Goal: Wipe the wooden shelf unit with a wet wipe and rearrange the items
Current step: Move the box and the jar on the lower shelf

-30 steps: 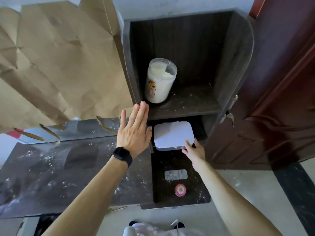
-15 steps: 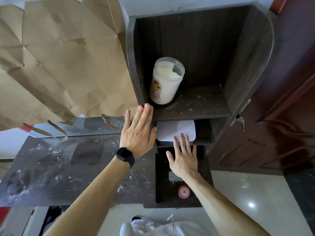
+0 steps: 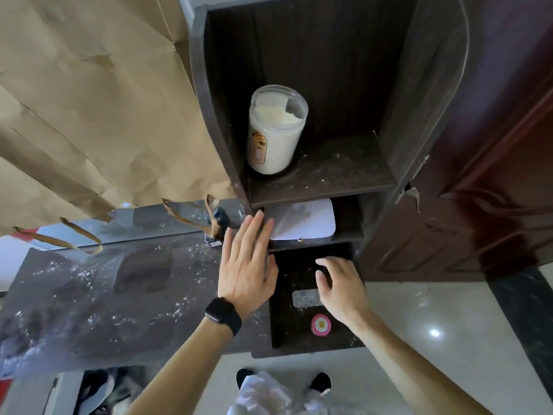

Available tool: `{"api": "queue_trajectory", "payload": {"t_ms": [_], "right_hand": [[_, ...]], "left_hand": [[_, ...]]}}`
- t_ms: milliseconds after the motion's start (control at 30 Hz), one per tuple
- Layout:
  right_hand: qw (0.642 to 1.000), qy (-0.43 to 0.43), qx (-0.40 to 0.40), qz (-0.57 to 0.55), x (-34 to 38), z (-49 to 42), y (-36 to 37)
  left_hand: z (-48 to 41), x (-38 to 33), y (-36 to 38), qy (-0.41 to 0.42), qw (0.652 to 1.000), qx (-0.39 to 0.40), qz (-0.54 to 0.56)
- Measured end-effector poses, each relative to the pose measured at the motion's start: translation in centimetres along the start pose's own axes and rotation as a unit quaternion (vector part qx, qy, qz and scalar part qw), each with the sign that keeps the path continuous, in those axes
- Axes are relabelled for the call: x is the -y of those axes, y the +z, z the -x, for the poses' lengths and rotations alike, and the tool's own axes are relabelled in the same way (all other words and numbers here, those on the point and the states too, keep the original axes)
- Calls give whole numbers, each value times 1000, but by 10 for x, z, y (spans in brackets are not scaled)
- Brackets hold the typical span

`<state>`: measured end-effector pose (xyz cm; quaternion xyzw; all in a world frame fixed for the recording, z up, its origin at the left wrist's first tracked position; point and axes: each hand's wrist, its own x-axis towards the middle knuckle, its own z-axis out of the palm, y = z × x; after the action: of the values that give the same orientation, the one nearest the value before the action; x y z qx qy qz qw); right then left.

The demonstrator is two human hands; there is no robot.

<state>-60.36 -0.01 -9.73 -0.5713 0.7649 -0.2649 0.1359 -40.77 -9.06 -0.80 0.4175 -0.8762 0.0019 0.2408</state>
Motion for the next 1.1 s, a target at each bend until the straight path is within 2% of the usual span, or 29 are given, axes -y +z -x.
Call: {"api": "queue_trajectory", "payload": {"t_ms": [33,100,233,300,367,467,633,800,933,1100], "right_hand": [[999,38,24,-7,-11,17,5],[986,110,122,9,-31,49,20],[936,190,293,47,-55,94,50],[920,221,321,36,-59,101,65],[912,251,322,19,-61,102,80],[918,253,305,-9,-62,100,103],[933,233,274,18,-64,93,134],[931,233,279,35,-73,76,139],[925,235,300,10,-78,65,113],[938,210,274,23,-67,50,50]], "left_hand": [[17,0,13,-8,999,32,24],[46,-6,38,-38,988,130,71],[80,-20,88,-119,906,395,97],[84,-24,115,-111,871,472,84],[83,-26,143,-96,851,512,69],[76,-26,187,-79,839,537,37],[65,-19,252,-72,841,535,-26],[64,-10,275,-29,837,540,-88],[61,-4,269,-86,828,552,-47],[49,-8,221,-248,820,507,94]]}}
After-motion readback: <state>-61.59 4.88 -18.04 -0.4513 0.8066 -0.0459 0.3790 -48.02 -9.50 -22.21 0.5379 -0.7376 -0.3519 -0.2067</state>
